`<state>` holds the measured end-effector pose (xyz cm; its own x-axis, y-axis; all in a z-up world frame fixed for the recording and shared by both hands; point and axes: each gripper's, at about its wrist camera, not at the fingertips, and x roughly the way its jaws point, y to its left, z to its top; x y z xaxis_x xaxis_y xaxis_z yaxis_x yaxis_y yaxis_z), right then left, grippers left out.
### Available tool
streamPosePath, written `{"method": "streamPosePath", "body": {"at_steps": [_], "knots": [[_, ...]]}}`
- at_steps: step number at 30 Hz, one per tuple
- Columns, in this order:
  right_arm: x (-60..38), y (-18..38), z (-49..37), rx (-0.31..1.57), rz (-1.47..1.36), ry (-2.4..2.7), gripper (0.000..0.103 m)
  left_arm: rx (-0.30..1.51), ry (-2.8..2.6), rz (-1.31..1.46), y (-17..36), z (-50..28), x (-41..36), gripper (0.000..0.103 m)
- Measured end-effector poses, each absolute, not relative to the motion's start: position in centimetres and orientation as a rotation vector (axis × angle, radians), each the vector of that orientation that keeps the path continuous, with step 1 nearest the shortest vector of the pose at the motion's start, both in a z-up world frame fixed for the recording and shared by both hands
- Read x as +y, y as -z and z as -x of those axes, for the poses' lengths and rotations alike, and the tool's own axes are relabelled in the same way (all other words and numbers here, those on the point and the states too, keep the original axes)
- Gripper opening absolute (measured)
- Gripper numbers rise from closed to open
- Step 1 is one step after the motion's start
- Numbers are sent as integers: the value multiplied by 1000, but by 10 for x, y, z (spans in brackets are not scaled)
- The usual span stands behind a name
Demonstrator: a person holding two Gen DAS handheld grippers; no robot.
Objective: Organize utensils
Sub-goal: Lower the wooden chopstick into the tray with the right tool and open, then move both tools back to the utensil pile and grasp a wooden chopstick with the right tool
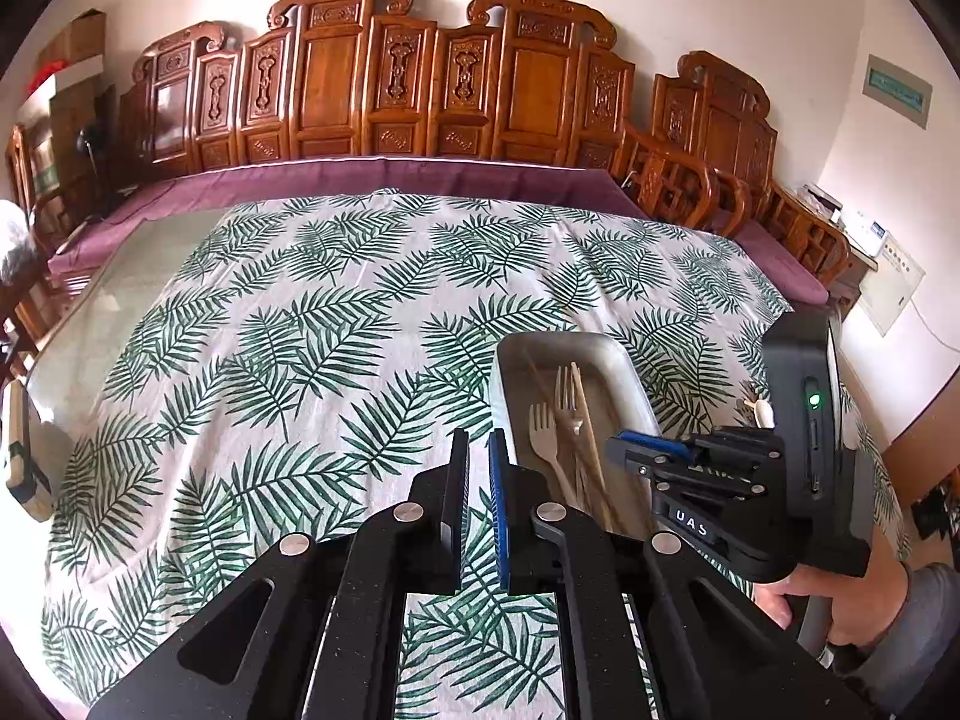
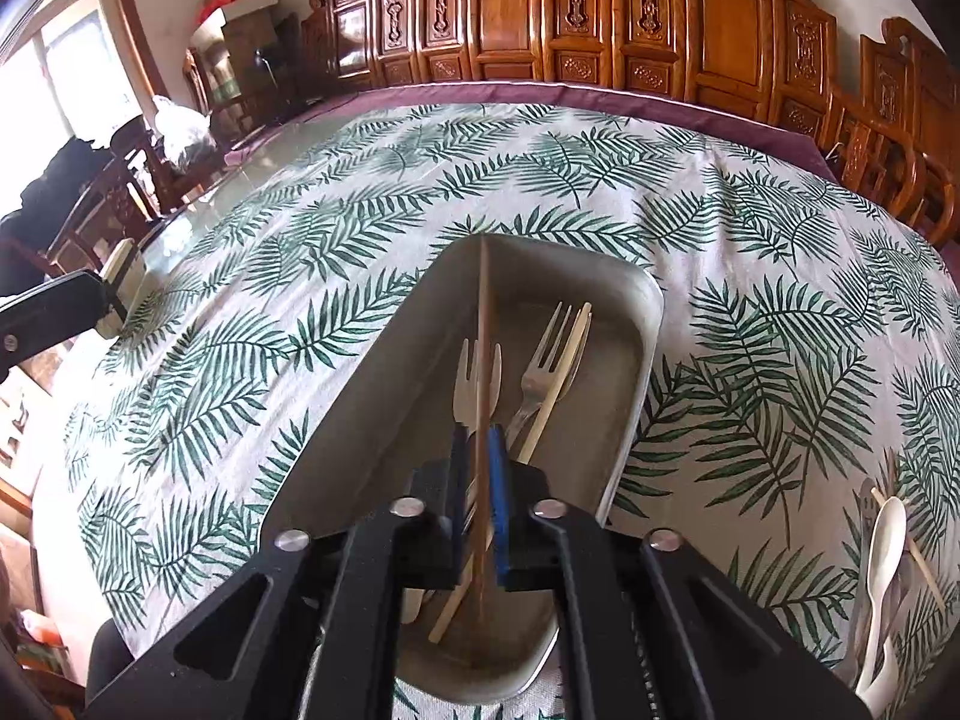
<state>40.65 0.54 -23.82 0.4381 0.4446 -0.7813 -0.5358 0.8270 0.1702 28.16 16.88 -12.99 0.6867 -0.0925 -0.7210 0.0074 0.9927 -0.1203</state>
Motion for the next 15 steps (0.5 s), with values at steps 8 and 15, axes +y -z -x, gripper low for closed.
{"method": "streamPosePath", "body": {"at_steps": [8, 15], "knots": [[-50, 210, -387, 856, 151, -611, 19, 815, 93, 86, 129, -277, 138, 6], [-134, 188, -366, 848, 162, -528, 19, 813, 146, 96, 122, -270, 91, 6]]}}
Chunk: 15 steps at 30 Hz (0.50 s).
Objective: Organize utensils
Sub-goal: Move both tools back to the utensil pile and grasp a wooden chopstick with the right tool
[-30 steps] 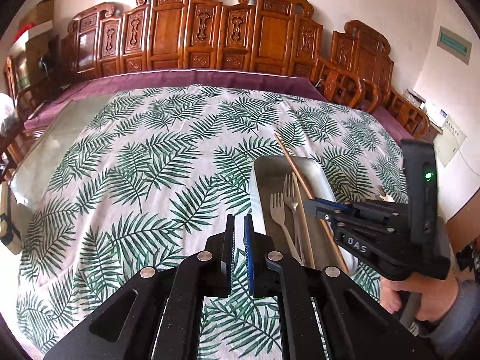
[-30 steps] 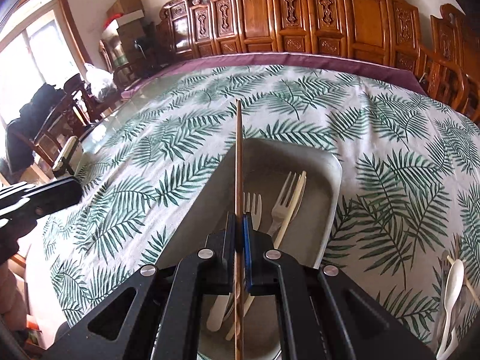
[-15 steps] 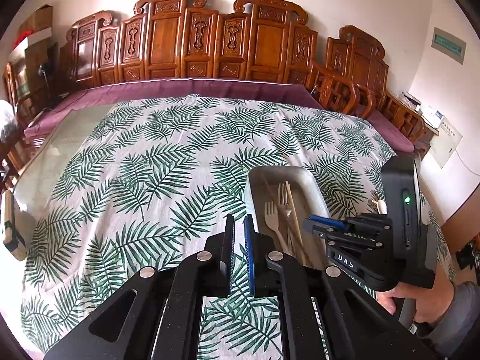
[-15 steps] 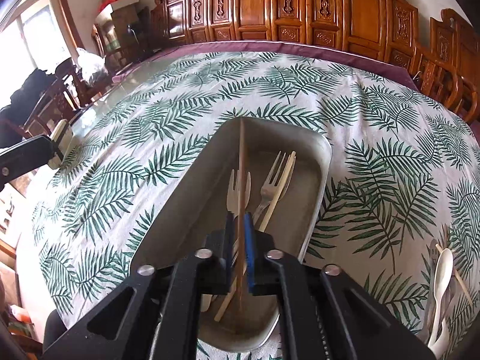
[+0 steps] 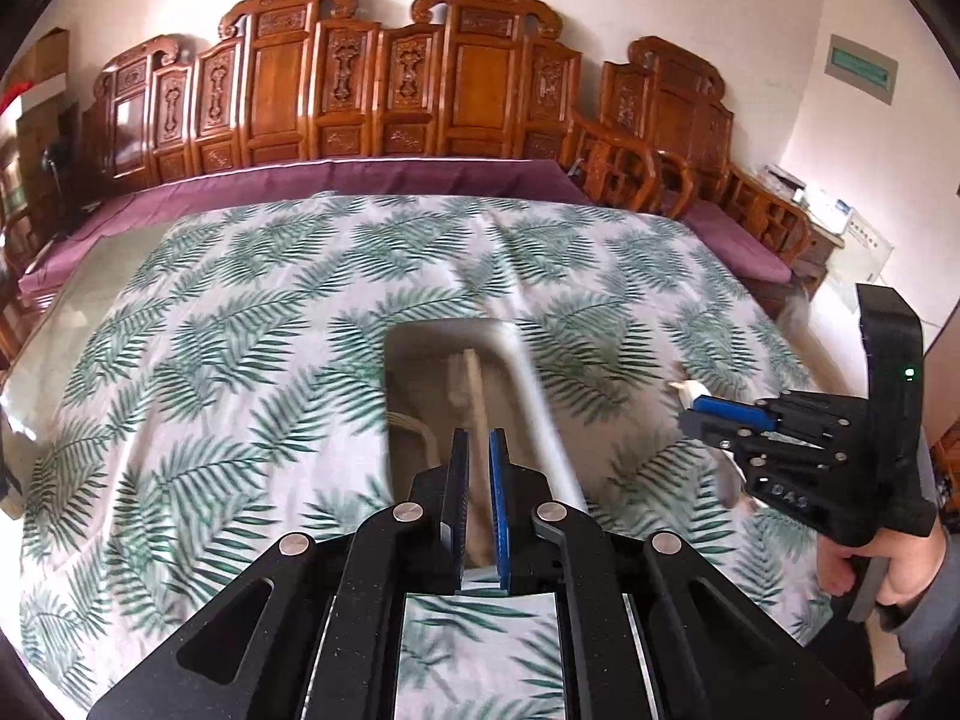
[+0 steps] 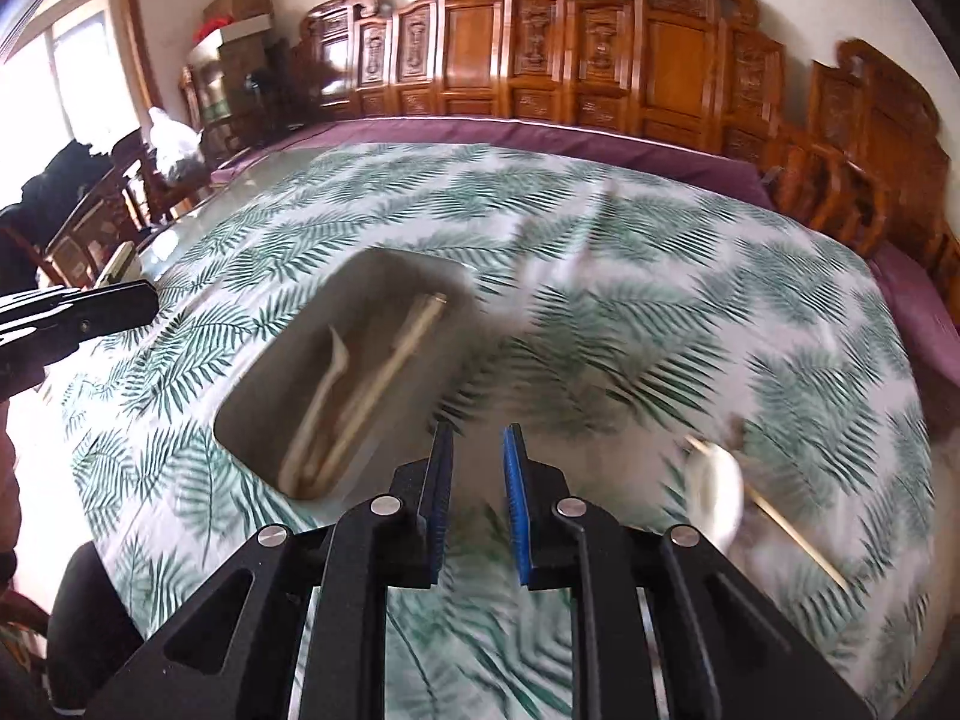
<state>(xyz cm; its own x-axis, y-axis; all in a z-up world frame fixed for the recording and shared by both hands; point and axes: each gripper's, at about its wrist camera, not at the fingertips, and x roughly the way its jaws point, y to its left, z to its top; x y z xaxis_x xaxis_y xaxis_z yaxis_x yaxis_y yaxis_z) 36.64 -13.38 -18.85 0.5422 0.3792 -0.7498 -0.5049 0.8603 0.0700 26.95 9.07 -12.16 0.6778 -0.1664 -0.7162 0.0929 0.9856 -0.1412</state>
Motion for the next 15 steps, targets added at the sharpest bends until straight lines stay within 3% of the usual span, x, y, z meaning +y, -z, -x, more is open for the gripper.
{"method": "streamPosePath", "body": {"at_steps": [15], "knots": [[-263, 152, -333, 797, 109, -386, 19, 834, 249, 21, 120, -228, 2, 6]]}}
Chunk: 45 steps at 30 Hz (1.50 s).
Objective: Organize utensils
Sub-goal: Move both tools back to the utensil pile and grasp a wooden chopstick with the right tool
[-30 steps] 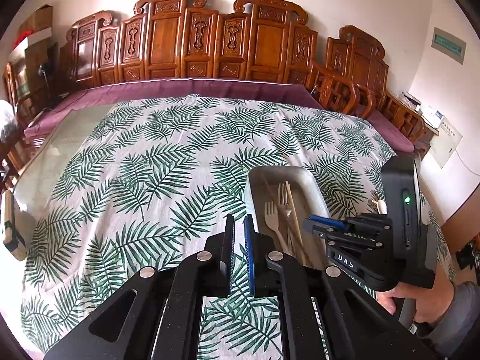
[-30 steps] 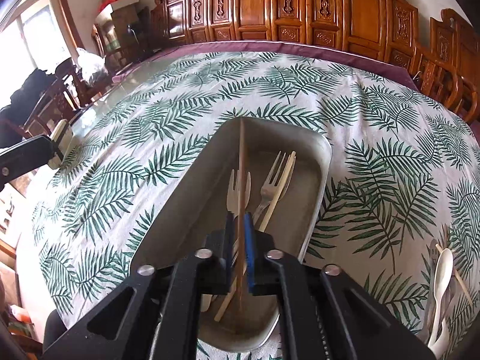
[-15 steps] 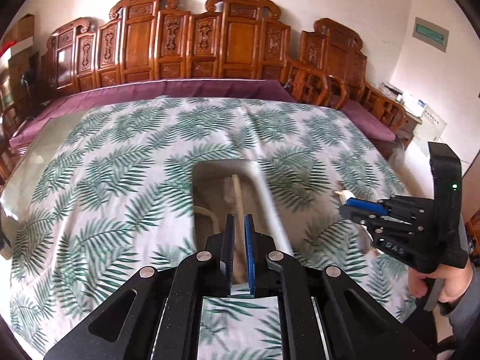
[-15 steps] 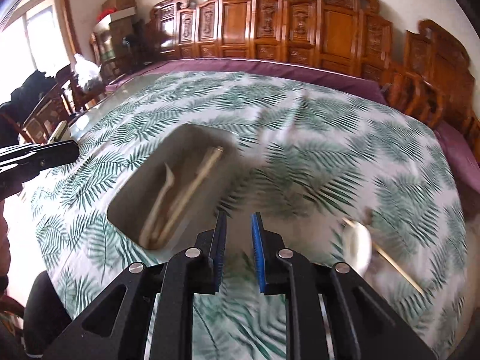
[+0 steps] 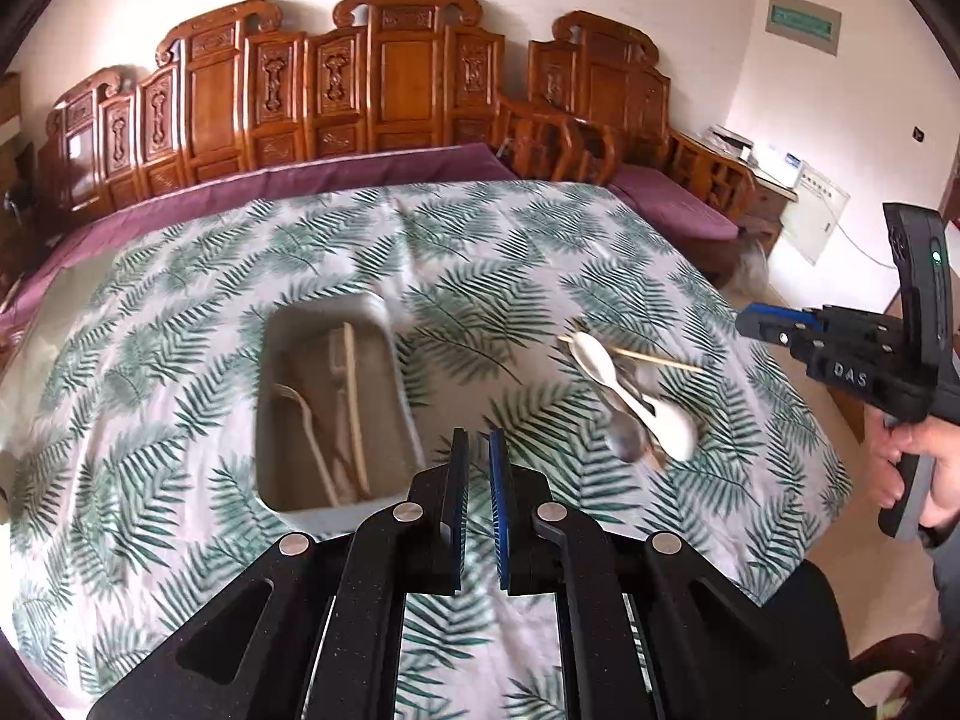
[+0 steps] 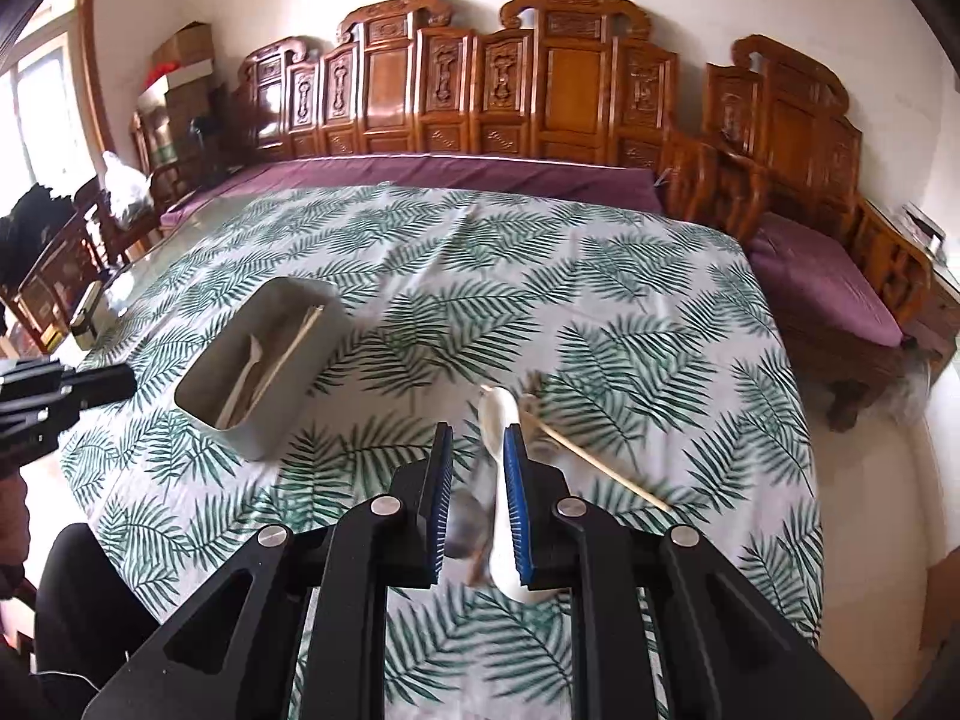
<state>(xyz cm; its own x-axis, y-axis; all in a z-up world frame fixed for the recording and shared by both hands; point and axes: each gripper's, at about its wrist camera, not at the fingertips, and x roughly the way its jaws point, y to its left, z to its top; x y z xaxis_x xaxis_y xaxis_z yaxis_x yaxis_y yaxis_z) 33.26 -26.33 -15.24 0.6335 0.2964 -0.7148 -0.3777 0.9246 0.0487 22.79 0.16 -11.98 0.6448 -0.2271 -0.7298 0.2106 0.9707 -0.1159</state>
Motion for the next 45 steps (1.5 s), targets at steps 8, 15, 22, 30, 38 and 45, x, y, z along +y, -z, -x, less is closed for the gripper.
{"method": "streamPosePath", "body": {"at_steps": [8, 15, 22, 30, 38, 45], "knots": [[-279, 192, -347, 865, 93, -362, 19, 872, 287, -17, 140, -228, -30, 6], [-281, 230, -357, 926, 90, -350, 19, 918, 302, -36, 169, -238, -45, 19], [-289, 251, -378, 956, 118, -340, 19, 951, 310, -42, 189, -245, -52, 24], [-296, 268, -422, 990, 218, -350, 19, 968, 322, -50, 203, -258, -63, 26], [-288, 285, -452, 1042, 251, -392, 33, 991, 331, -59, 214, -263, -71, 26], [-284, 297, -462, 1062, 307, -404, 33, 1005, 335, -60, 220, -266, -73, 26]]}}
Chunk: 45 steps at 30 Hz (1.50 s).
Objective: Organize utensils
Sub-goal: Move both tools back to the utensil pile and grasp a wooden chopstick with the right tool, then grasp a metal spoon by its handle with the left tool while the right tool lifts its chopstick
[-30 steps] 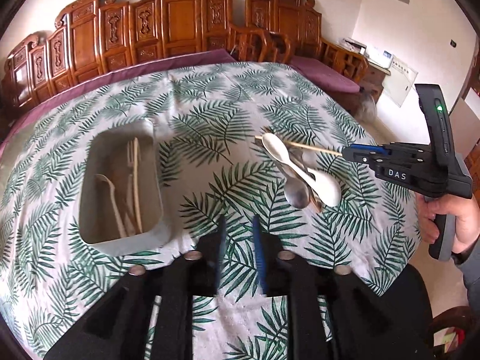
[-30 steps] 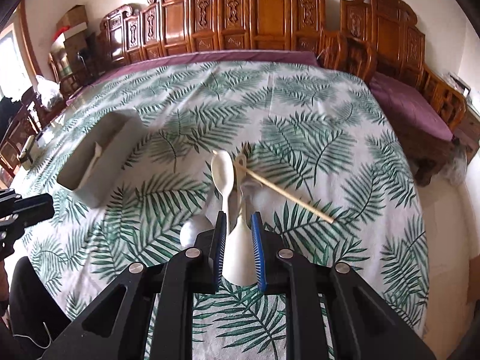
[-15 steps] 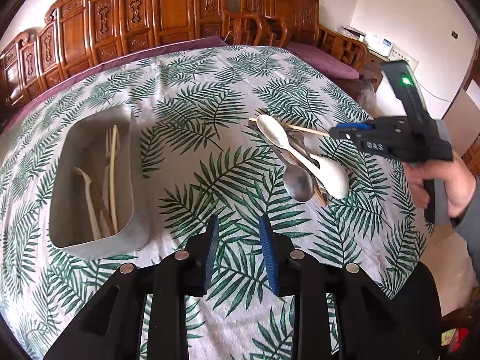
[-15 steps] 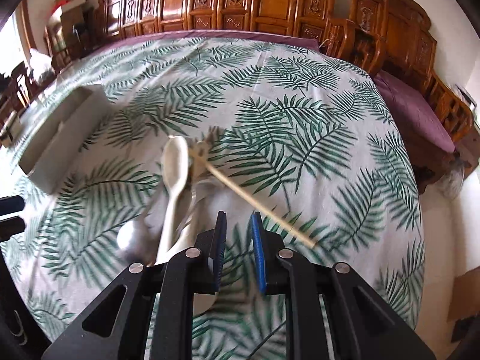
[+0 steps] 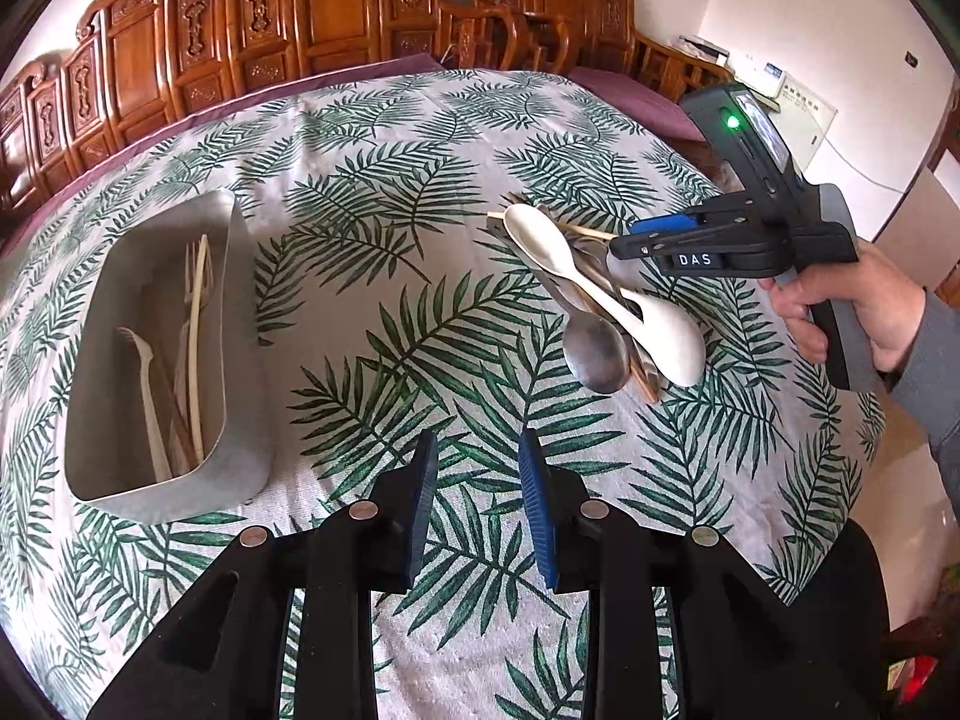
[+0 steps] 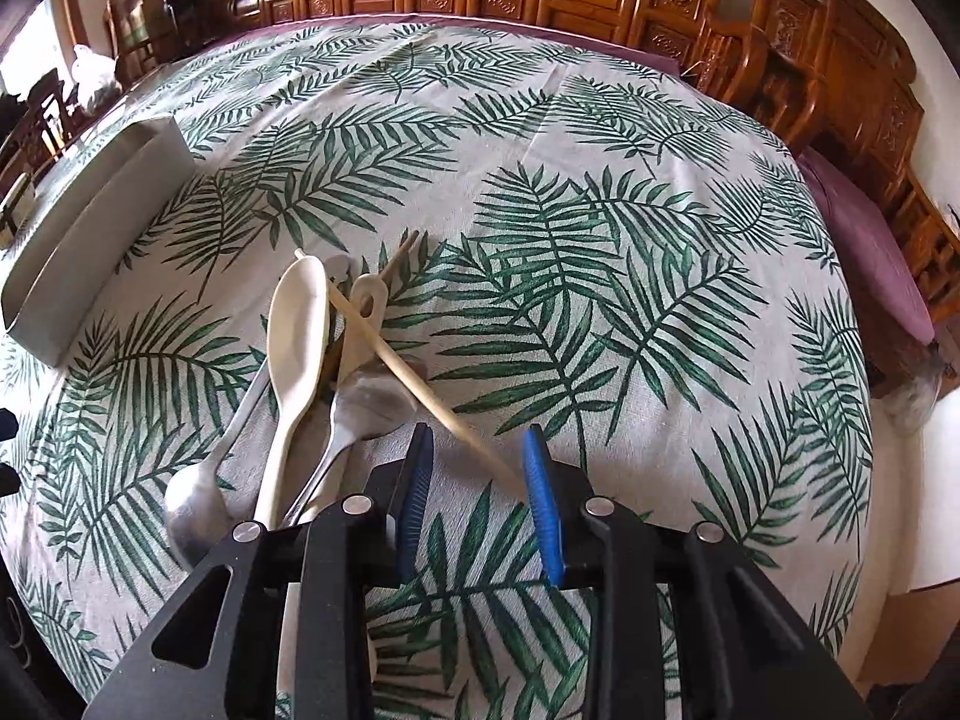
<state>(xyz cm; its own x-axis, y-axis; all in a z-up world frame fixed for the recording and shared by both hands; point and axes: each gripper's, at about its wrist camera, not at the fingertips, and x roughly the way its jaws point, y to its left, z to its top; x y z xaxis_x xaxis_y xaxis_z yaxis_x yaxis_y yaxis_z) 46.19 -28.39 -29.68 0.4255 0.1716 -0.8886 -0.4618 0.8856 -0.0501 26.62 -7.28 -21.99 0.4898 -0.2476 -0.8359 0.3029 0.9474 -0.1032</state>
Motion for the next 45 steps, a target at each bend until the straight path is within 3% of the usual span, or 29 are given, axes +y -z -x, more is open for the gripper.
{"method": "streamPosePath", "body": {"at_steps": [6, 8, 20, 45], "knots": [[-283, 297, -466, 1067, 318, -431, 33, 1018, 335, -62, 225, -268, -74, 26], [-283, 297, -465, 1071, 320, -447, 24, 1021, 337, -65, 226, -268, -75, 26], [-290, 294, -439, 1073, 342, -473, 6, 1018, 353, -79, 224, -276, -91, 26], [-334, 297, -410, 1043, 166, -302, 6, 1092, 334, -52, 248, -351, -142, 26]]}}
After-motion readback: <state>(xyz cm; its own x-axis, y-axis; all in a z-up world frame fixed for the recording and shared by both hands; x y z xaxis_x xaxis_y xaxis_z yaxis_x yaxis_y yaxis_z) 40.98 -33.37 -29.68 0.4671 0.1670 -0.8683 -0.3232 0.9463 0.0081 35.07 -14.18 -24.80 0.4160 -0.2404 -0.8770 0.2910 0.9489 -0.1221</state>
